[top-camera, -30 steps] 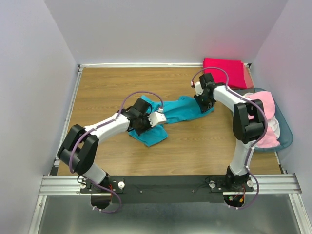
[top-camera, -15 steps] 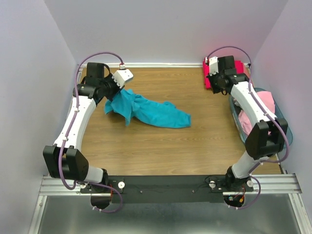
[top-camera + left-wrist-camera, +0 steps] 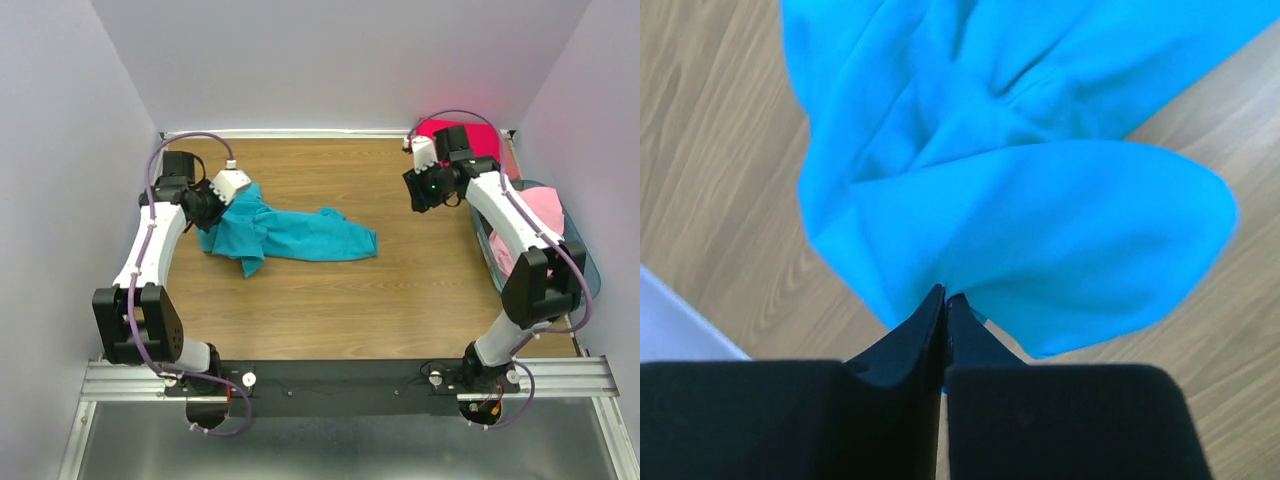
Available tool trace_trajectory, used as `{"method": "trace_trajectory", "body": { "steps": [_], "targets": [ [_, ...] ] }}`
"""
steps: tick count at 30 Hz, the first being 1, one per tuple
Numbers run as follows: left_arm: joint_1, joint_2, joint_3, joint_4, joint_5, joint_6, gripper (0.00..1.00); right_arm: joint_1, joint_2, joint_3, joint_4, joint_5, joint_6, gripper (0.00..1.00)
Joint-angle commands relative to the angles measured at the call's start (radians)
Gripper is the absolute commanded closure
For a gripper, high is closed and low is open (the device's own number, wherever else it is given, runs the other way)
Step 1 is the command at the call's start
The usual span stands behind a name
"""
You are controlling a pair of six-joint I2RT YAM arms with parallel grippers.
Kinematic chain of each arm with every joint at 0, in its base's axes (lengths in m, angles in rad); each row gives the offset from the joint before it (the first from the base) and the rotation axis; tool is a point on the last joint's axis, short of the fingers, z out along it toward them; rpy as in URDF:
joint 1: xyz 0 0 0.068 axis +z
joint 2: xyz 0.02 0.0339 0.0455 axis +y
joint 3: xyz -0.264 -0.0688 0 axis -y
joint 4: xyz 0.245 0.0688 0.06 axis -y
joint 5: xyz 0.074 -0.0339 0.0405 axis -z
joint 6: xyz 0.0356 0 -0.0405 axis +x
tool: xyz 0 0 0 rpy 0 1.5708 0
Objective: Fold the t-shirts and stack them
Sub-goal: Flatten out the tshirt
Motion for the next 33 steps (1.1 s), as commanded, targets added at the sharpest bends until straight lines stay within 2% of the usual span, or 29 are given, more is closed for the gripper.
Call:
{"method": "trace_trajectory", "body": {
  "steps": [1, 2, 4, 5, 6, 10, 13, 17, 18, 21, 29, 33],
  "targets": [
    [0.101, 0.065, 0.01, 0.027, -0.053, 0.031, 0.91, 0.063, 0.066, 0.001, -0.039, -0.125, 0.048, 0.47],
    [0.12, 0.081, 0.023, 0.028, -0.064, 0.03, 0.88, 0.073, 0.08, 0.008, -0.038, -0.142, 0.056, 0.45],
    [0.167, 0.105, 0.04, 0.028, -0.075, 0.014, 0.74, 0.103, 0.129, 0.034, -0.039, -0.159, 0.075, 0.39],
    [0.177, 0.106, 0.064, 0.018, -0.064, 0.017, 0.62, 0.114, 0.143, 0.042, -0.039, -0.163, 0.082, 0.38],
    [0.183, 0.102, 0.07, 0.008, -0.054, 0.019, 0.55, 0.135, 0.156, 0.053, -0.036, -0.167, 0.089, 0.37],
    [0.175, 0.0, 0.07, -0.081, 0.061, 0.114, 0.34, 0.184, 0.248, 0.106, -0.027, -0.183, 0.114, 0.36],
    [0.146, -0.06, 0.047, -0.136, 0.115, 0.155, 0.32, 0.2, 0.299, 0.131, -0.013, -0.18, 0.129, 0.36],
    [-0.019, -0.16, -0.077, -0.099, 0.051, 0.131, 0.32, 0.209, 0.383, 0.175, 0.01, -0.165, 0.154, 0.36],
    [-0.109, -0.177, -0.144, -0.048, 0.01, 0.081, 0.31, 0.211, 0.416, 0.197, 0.013, -0.162, 0.163, 0.36],
    [-0.193, -0.166, -0.23, 0.007, -0.033, 0.021, 0.31, 0.215, 0.466, 0.234, 0.013, -0.168, 0.18, 0.36],
    [-0.305, -0.083, -0.302, 0.183, -0.182, -0.039, 0.27, 0.232, 0.535, 0.249, 0.022, -0.167, 0.2, 0.39],
    [-0.328, -0.025, -0.336, 0.26, -0.274, -0.046, 0.27, 0.232, 0.558, 0.249, 0.025, -0.151, 0.212, 0.49]
  ]
}}
